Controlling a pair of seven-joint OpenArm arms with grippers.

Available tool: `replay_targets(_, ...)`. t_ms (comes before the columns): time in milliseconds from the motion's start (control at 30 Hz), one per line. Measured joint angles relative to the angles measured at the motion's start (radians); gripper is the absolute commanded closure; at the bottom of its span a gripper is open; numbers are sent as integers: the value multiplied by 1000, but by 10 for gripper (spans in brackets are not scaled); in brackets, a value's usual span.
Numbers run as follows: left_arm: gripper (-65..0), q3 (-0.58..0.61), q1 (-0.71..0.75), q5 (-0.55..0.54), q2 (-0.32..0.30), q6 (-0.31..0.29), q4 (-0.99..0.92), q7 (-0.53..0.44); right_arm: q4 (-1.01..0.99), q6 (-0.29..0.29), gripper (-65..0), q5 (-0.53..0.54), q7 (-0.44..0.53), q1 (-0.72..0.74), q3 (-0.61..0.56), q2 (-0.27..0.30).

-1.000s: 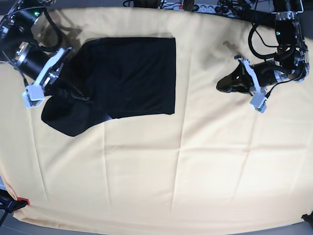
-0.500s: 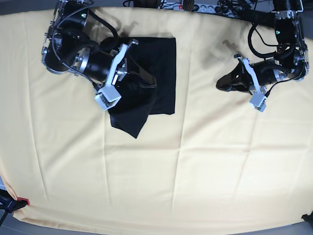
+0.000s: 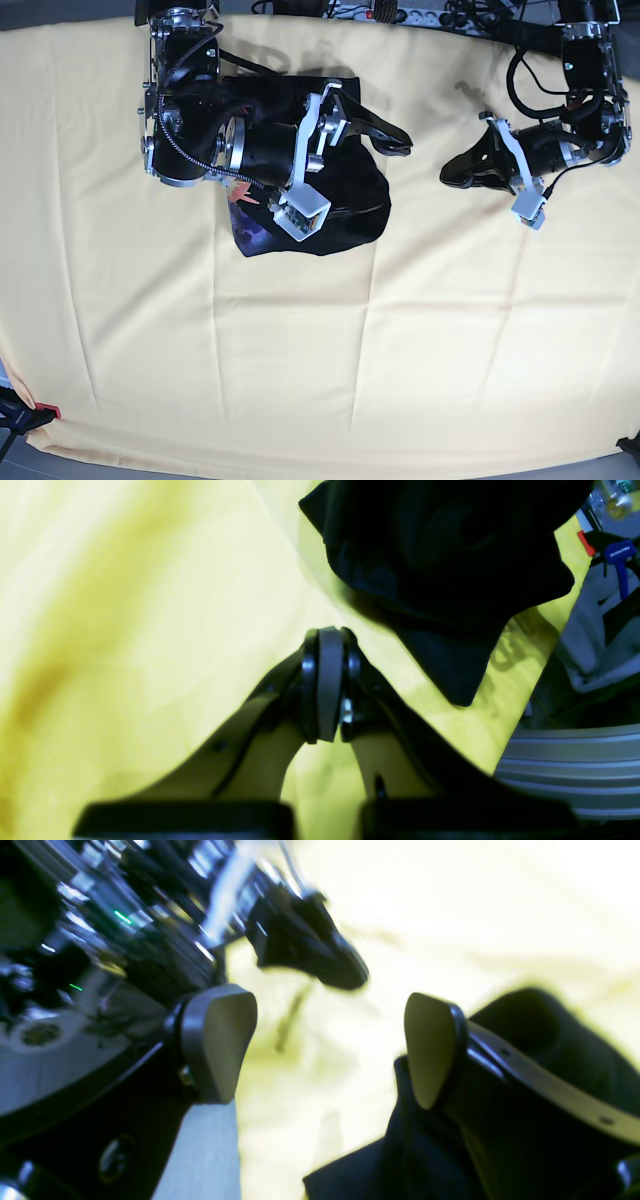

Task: Fold the T-shirt properly
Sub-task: 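Fold the shirt end held by the right gripper over onto the stack, then grasp the folded shirt edges with both grippers and lift them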

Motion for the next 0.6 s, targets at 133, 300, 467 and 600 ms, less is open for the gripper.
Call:
replay_targets(133,0,0,0,0,0,0,0,0,35,0,-507,-9,-24,50,54,0)
replay_targets(300,0,0,0,0,0,0,0,23,88,0,-45,-116,-24,68,229,-1)
replay_targets(467,0,0,0,-1,0,0,0,23,89,0,0,-163,-9,42,389,0)
replay_targets(600,0,0,0,-4,0,0,0,23,56,0,0,-155,-9,-39,398,16)
